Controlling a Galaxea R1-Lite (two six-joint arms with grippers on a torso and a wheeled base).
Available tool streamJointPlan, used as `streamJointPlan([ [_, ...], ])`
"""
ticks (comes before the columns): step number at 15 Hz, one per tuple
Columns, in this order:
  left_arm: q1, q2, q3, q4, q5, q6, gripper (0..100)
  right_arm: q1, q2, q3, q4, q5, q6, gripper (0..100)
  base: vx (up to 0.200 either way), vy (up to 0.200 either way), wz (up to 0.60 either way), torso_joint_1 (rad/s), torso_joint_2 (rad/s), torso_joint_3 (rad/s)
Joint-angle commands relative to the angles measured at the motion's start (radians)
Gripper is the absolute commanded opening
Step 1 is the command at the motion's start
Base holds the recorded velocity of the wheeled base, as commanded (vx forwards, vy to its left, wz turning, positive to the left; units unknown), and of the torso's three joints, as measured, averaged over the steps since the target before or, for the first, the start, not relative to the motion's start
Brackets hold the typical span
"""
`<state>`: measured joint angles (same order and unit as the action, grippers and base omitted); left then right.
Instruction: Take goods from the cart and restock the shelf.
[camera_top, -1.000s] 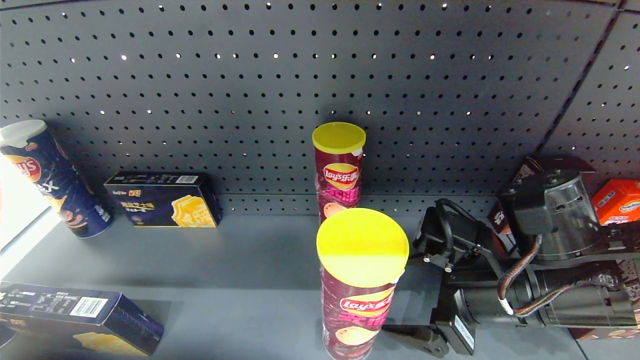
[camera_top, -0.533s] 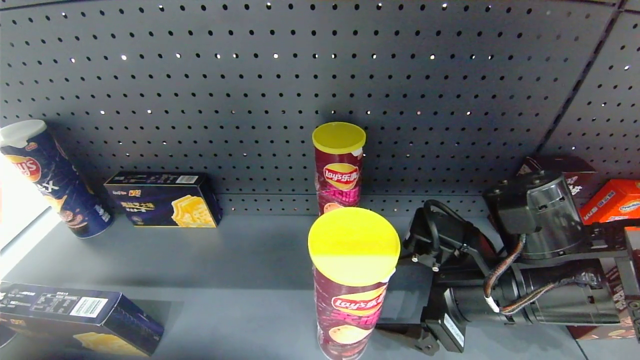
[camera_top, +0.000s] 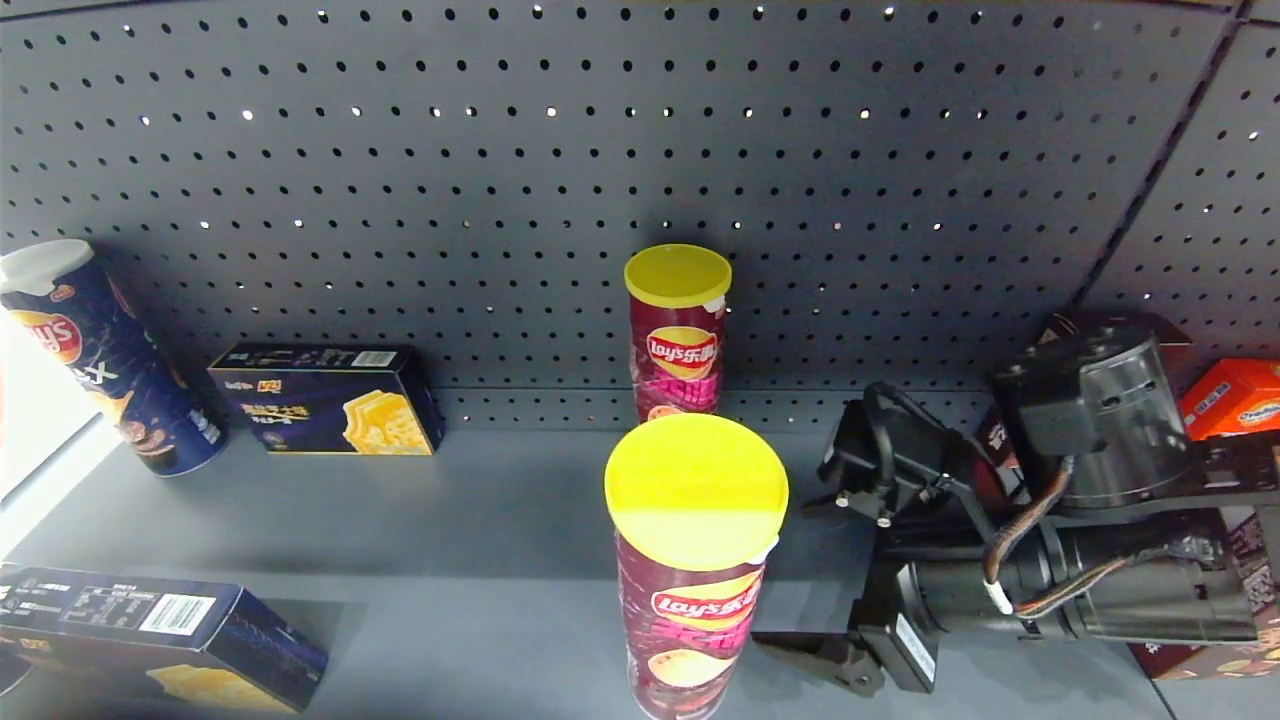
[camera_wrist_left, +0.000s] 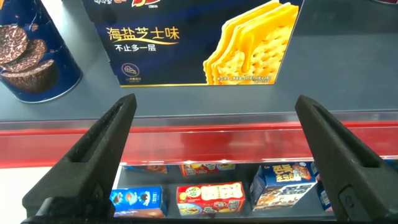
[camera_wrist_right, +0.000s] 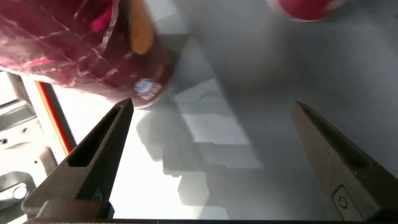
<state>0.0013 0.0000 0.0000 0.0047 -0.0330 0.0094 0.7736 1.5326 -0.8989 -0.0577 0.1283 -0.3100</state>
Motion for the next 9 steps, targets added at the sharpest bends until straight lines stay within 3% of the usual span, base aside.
streamJointPlan([
  [1,0.0,0.002,0.0,0.0,-0.001,0.0,100,-0.076,-0.147,0.005,-0.001,-0.013,0.002,100,0.0,0.0,0.0,0.0,0.0,0.0],
  [6,0.0,0.002,0.0,0.0,-0.001,0.0,100,-0.244,-0.41,0.045,-0.022,-0.035,0.005,100,0.0,0.0,0.0,0.0,0.0,0.0],
  [9,0.0,0.002,0.0,0.0,-0.001,0.001,100,-0.255,-0.597,0.087,-0.019,-0.147,0.092,100,0.0,0.0,0.0,0.0,0.0,0.0],
])
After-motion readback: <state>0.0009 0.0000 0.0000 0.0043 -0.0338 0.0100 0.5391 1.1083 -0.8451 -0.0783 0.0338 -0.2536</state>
